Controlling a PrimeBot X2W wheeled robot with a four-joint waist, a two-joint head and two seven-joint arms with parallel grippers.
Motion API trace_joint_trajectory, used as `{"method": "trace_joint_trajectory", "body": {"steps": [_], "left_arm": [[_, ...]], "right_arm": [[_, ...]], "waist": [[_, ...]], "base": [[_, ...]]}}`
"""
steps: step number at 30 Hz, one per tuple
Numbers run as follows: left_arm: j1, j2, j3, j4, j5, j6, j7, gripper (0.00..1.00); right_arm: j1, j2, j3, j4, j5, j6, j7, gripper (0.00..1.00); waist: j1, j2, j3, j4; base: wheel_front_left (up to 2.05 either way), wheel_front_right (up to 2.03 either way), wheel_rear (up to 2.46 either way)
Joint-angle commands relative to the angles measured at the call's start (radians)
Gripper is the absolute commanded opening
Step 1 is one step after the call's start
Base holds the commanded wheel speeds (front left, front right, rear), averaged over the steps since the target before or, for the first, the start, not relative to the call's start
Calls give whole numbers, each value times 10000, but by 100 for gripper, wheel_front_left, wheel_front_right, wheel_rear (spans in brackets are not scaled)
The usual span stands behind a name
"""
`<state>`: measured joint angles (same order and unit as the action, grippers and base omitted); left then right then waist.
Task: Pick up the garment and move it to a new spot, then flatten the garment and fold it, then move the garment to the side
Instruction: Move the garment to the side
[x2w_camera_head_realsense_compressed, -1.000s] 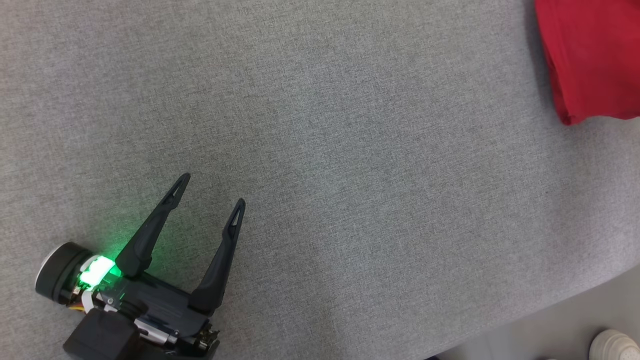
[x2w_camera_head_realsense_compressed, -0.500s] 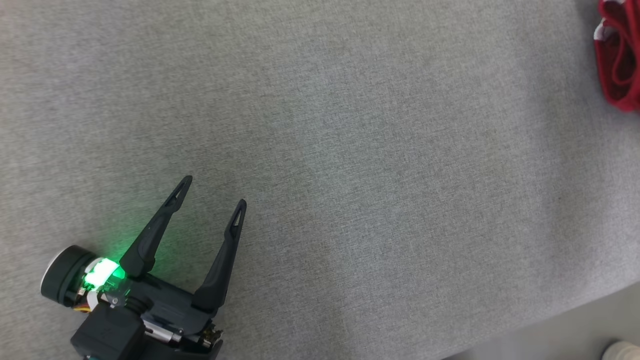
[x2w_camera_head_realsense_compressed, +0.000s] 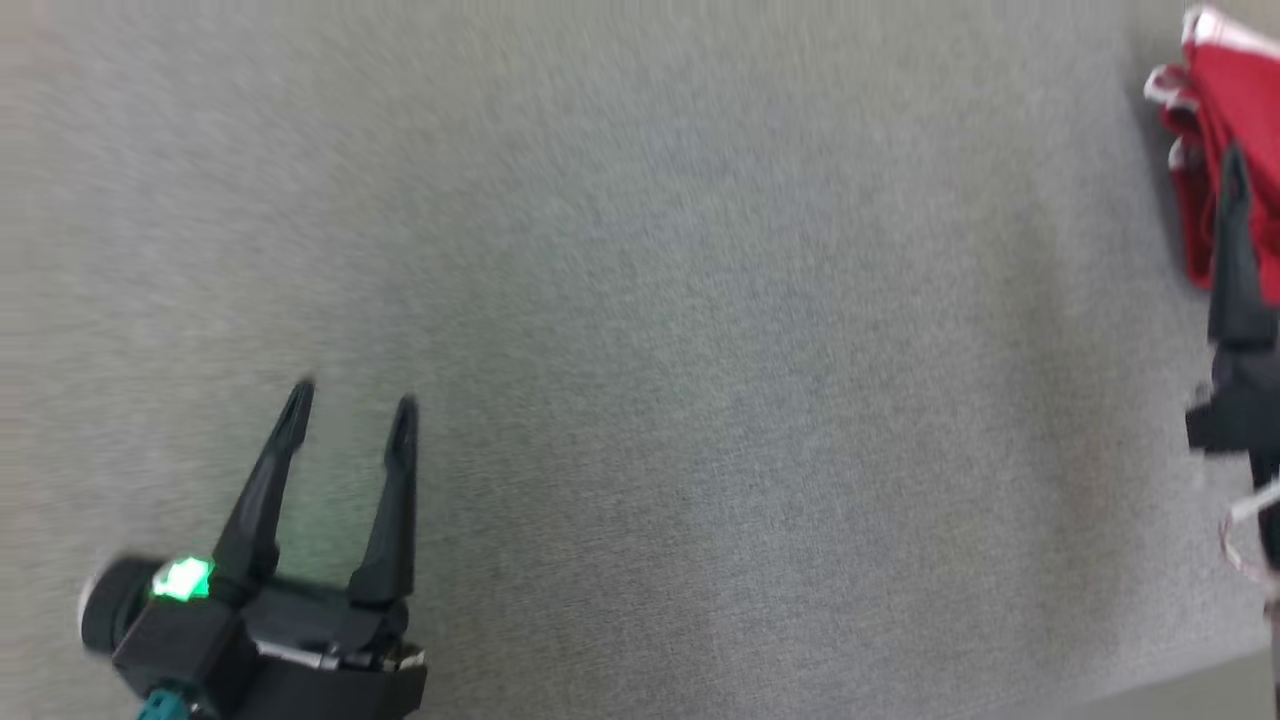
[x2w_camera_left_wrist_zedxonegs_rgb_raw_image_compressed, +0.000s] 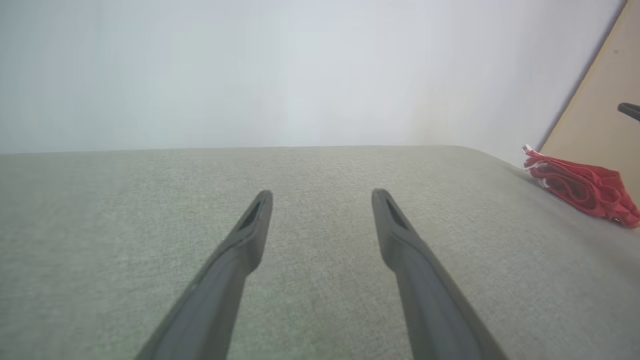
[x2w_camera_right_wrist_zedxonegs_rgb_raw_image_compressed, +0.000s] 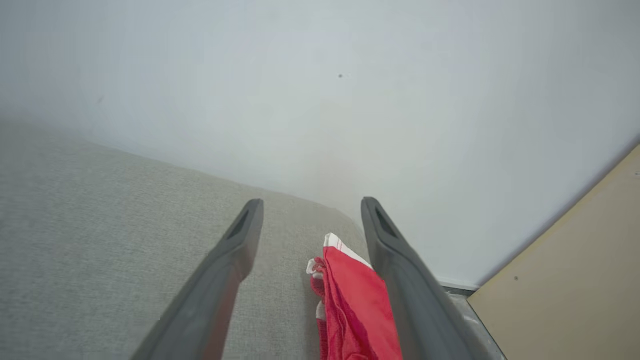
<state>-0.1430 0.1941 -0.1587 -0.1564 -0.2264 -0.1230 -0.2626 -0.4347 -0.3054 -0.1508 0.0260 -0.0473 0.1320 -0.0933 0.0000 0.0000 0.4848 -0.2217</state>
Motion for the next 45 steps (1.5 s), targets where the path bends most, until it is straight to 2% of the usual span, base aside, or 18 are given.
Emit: {"method": "trace_joint_trajectory", "body": {"steps": [1,10,19,26,34,45], "left_arm": [[329,-247,210,207,-148,27,-30,100],[1430,-1121,1387,1264,-283,-29,-30,100],[2493,-1389,1948,1795,21,-60,-32,100],[2828,-1435,2259,2162,161,-81,-30,100],[3185,-1442,2673,2747,143,-68,-30,100],[3337,-1445,2682,2955,91,-70,-30,100]], "right_arm": [[491,81,-95,-180,302,-27,-137,100],[2748,341,377,-336,1617,-29,-616,100],[4415,1326,598,0,2061,-29,-1131,100],[5174,1700,1060,763,2218,-29,-1466,100],[5364,1947,1523,1291,2184,-29,-1656,100],[5547,2009,1364,1406,2085,-27,-1714,100]], "waist": [[0,0,-1356,791],[0,0,-3411,1701],[0,0,-4832,2245],[0,0,-5198,2576],[0,0,-5468,2582],[0,0,-5660,2471]], "base": [[0,0,0],[0,0,0],[0,0,0],[0,0,0],[0,0,0],[0,0,0]]}}
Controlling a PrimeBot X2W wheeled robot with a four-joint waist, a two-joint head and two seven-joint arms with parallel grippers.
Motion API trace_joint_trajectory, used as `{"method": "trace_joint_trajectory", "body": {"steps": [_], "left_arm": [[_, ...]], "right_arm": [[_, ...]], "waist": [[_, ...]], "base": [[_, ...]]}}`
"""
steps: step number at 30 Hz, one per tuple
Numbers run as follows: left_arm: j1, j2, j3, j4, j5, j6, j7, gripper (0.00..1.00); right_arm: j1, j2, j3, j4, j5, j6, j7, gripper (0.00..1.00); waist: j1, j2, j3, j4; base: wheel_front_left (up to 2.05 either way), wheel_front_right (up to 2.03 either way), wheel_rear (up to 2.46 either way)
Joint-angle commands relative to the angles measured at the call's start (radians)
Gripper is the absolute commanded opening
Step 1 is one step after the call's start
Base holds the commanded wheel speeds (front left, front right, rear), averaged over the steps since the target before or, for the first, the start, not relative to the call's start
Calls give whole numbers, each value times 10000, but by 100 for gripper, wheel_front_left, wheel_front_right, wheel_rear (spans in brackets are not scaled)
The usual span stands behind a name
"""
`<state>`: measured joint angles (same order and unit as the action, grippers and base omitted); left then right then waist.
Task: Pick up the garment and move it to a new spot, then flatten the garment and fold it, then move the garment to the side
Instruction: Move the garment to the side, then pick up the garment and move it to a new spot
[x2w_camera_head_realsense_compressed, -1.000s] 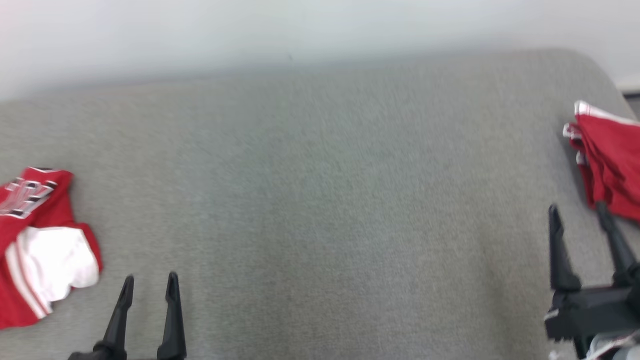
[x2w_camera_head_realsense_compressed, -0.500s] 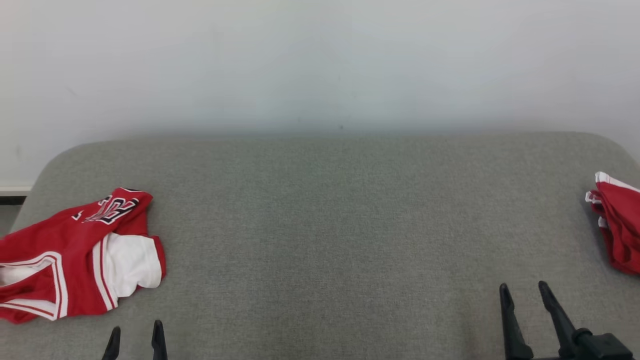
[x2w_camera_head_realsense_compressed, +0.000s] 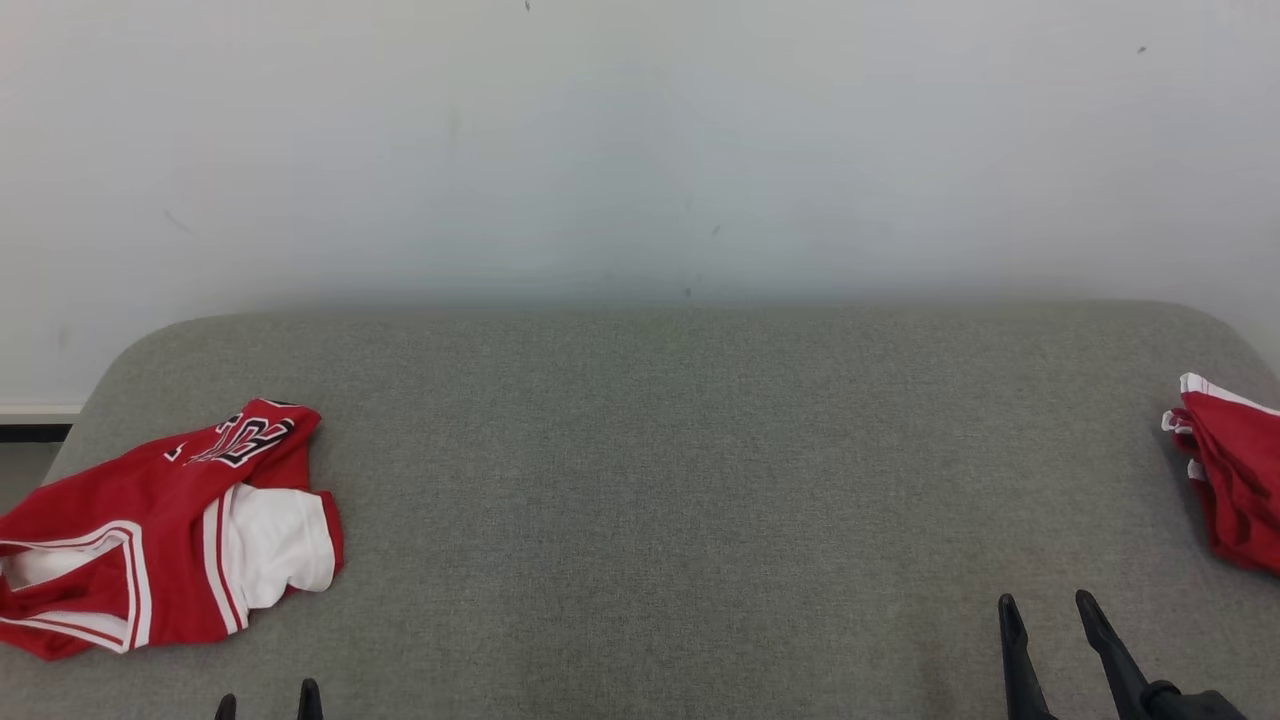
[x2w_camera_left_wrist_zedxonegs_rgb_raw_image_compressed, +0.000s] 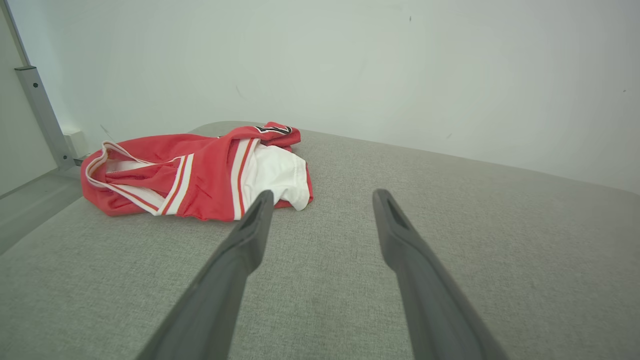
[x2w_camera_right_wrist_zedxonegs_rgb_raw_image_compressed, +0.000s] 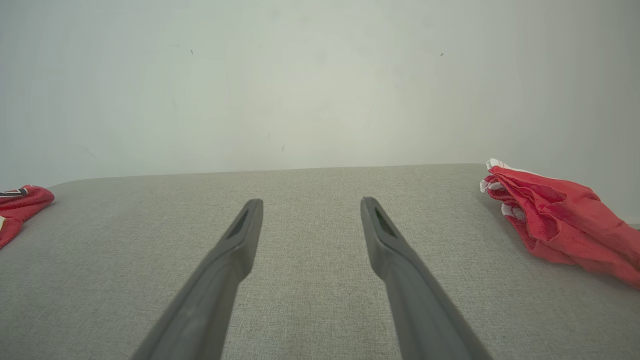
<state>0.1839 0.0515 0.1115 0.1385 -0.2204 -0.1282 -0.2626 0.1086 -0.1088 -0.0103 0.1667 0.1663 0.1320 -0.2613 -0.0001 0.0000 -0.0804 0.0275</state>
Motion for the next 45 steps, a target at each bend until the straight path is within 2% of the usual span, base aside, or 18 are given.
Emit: {"method": "trace_joint_trajectory", "body": {"steps": [1,13,26,33,45], "left_arm": [[51,-17,-42,1,44,-19,-30,100],[-75,-18,-98,-40,122,-16,-30,100],[-126,-17,-180,-88,168,-20,-30,100],[-116,-17,-120,-104,331,-23,-30,100],[-15,56,139,-166,565,-23,-32,100]], "right_arm": [[124,56,-60,-7,-61,-29,-37,100],[198,208,-139,-144,-96,-27,-43,100],[359,284,-263,-249,-73,-27,-29,100],[444,336,-243,-314,-25,-27,-28,100],[431,494,6,-328,77,-27,-29,100]], "waist": [[1,0,-9,-32],[1,0,52,-129],[1,0,11,105],[1,0,3,727],[1,0,-46,2564]], "base": [[0,0,0],[0,0,0],[0,0,0],[0,0,0],[0,0,0]]}}
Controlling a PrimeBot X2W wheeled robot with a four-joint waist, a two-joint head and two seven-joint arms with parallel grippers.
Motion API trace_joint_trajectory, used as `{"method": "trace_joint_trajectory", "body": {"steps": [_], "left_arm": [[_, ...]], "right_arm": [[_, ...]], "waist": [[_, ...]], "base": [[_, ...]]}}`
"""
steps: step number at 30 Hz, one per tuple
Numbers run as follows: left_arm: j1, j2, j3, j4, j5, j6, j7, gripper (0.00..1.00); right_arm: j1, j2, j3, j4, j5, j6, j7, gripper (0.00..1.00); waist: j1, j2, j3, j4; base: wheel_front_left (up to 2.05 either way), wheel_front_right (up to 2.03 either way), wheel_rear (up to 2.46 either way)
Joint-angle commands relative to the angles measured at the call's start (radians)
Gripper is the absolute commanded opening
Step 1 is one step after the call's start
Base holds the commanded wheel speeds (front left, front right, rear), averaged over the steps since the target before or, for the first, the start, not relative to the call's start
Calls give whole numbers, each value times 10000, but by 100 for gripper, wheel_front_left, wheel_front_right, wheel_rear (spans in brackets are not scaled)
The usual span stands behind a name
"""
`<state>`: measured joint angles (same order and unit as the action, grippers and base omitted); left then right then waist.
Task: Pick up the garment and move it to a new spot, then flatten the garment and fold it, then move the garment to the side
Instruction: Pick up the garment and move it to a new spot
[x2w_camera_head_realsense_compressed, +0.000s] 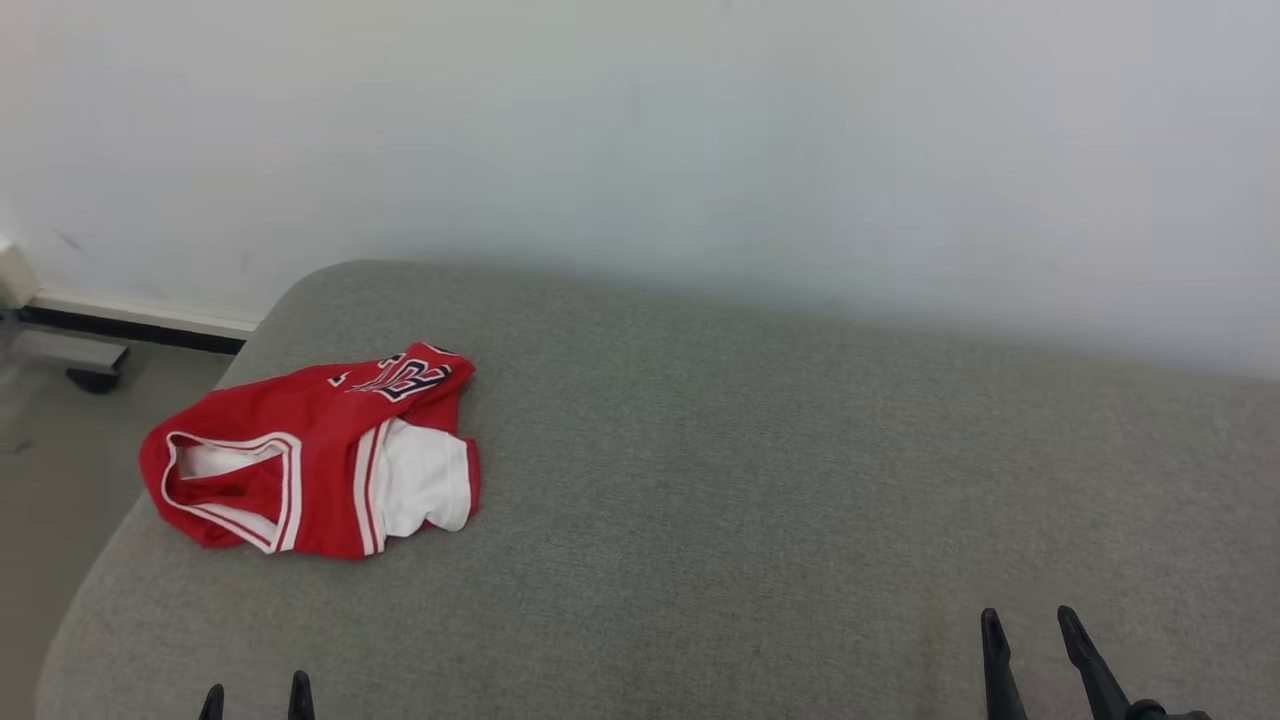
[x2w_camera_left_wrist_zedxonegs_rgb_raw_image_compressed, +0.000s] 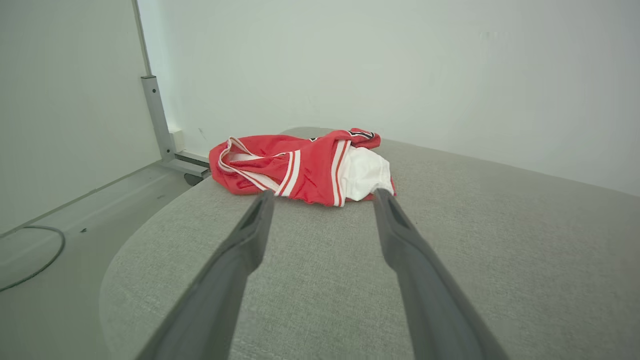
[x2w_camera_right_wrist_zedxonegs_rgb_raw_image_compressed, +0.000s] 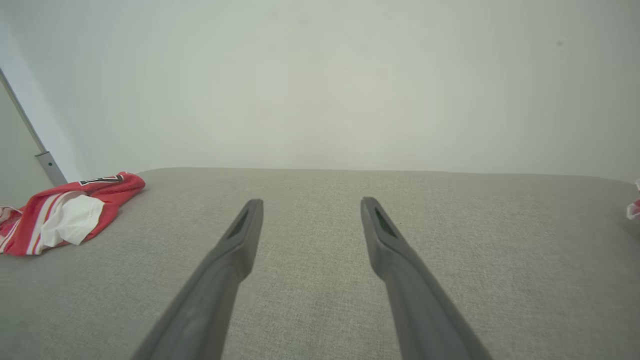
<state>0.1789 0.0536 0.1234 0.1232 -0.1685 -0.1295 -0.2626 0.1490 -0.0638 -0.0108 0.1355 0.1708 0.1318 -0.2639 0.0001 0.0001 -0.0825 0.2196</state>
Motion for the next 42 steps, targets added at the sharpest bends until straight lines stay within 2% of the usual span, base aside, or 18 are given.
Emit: {"method": "trace_joint_trajectory", "body": {"steps": [1,8,17,32,37,42], "left_arm": [[60,25,11,-45,86,-10,-30,100],[215,50,76,-131,138,-9,-30,100],[262,136,272,-181,133,1,-30,100],[-283,188,356,-48,-46,-1,-30,100],[-1493,507,-151,907,-528,1,-14,100],[-3514,920,-582,2307,-1880,-1,1182,100]], "right_arm": [[32,51,22,-14,50,-25,-2,100],[133,109,-12,-75,129,-25,-2,100],[78,133,262,6,201,-25,-2,100],[27,137,719,133,230,-25,-2,100],[-131,-37,1042,138,85,-25,0,100],[-619,-395,1535,22,-64,-25,45,100]], "waist": [[-1,-1,-23,807],[-1,-1,-15,1739],[-1,-1,-10,2423],[-1,-1,147,2550],[-1,-1,513,2505],[-1,-1,1329,2061]], "base": [[0,0,0],[0,0,0],[0,0,0],[0,0,0],[0,0,0],[0,0,0]]}}
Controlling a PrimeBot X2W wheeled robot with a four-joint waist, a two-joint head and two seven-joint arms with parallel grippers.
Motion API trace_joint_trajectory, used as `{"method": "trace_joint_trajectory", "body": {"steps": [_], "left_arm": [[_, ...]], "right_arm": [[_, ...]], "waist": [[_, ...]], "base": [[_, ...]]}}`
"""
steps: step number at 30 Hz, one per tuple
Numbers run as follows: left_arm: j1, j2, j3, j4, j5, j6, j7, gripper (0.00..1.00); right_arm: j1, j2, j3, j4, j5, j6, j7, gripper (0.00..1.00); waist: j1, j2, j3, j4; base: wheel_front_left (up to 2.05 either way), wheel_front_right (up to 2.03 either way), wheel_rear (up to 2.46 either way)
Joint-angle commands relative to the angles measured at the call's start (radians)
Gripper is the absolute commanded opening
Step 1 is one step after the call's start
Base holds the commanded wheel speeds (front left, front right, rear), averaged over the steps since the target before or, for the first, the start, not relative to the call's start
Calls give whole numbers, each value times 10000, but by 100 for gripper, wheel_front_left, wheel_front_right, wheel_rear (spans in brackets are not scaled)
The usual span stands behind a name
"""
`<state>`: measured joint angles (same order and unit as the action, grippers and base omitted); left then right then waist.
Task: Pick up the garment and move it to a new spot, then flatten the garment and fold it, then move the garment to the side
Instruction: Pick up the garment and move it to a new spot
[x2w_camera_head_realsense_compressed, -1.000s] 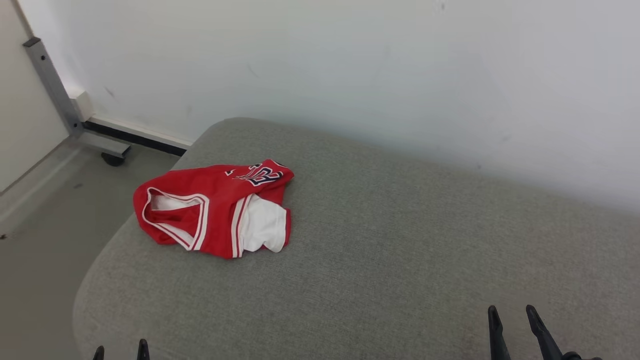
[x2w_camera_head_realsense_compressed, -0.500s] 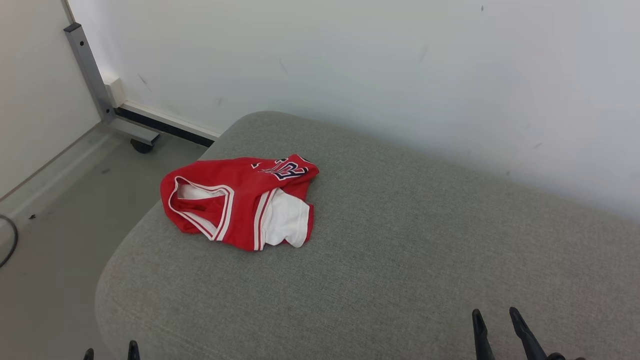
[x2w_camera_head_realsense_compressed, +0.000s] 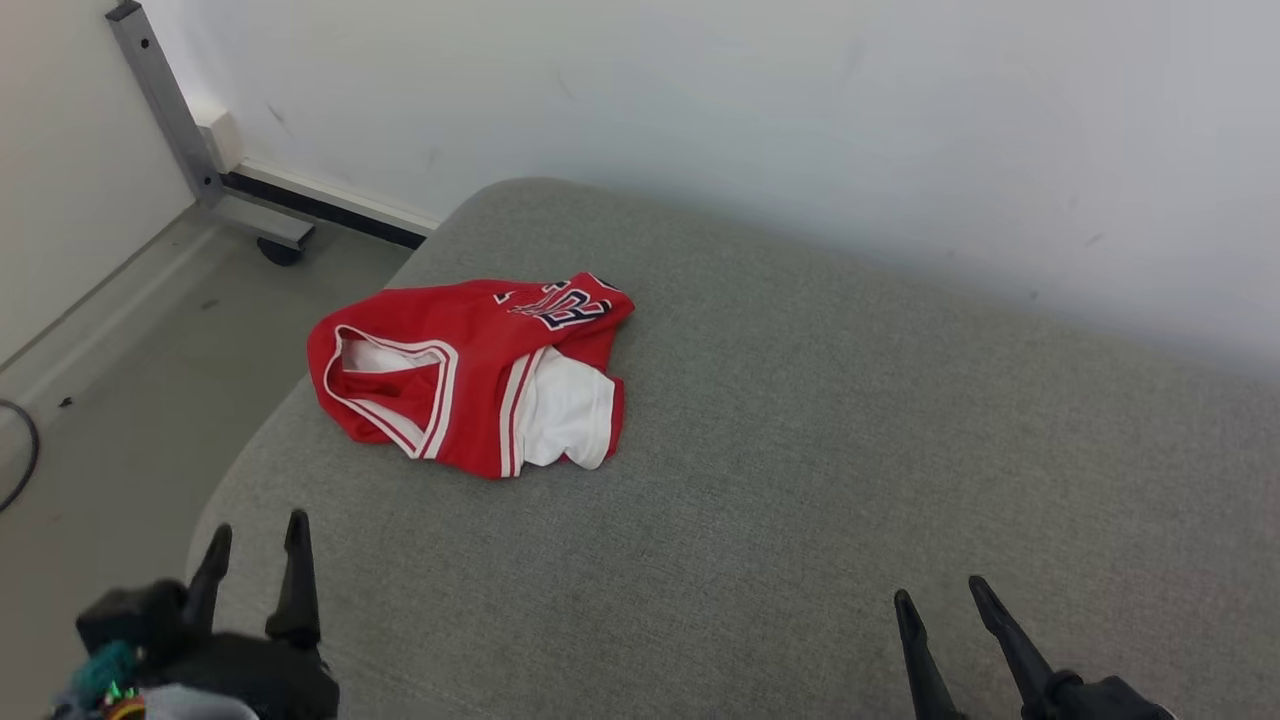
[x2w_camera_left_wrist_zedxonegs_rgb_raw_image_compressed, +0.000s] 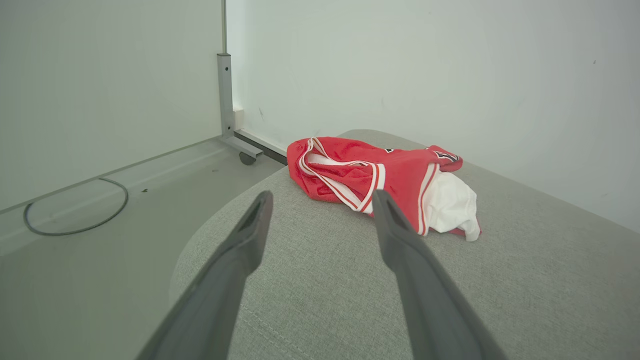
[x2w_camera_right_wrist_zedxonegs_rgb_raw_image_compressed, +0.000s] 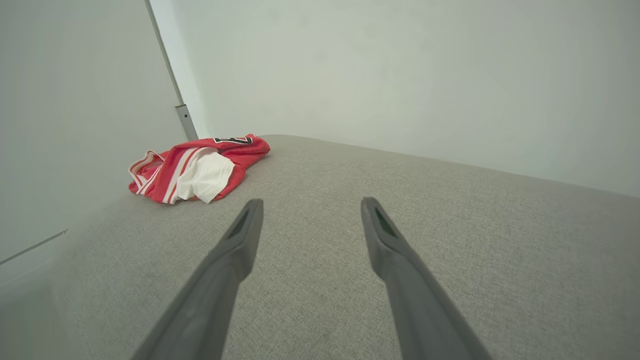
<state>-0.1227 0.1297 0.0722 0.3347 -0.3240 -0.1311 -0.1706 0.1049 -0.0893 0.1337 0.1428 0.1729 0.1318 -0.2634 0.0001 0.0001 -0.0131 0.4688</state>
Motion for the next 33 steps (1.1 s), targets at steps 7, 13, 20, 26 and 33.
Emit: {"method": "trace_joint_trajectory", "body": {"steps": [7,13,20,26,33], "left_arm": [[-3215,1247,-184,1799,-2716,15,2871,100],[-4683,2160,139,2263,-4355,16,4590,100],[-6035,3075,774,2527,-5439,176,5999,100],[-6458,3517,1113,2449,-5819,542,6717,100],[-6321,3794,1094,2448,-5877,881,7347,100]], "right_arm": [[-1139,-651,826,-676,-347,-25,481,100],[-1717,-800,1105,-1276,-595,-26,773,100],[-2126,-649,1259,-1746,-935,-26,856,100],[-2293,-467,1365,-1840,-1045,-26,724,100],[-2372,-309,1405,-1736,-1072,-26,530,100]], "waist": [[-1,-1,2224,-1489],[-1,-1,3427,-2161],[-1,-1,4600,-2831],[-1,-1,5170,-3325],[-1,-1,5342,-3667]], "base": [[0,0,0],[0,0,0],[0,0,0],[0,0,0],[0,0,0]]}}
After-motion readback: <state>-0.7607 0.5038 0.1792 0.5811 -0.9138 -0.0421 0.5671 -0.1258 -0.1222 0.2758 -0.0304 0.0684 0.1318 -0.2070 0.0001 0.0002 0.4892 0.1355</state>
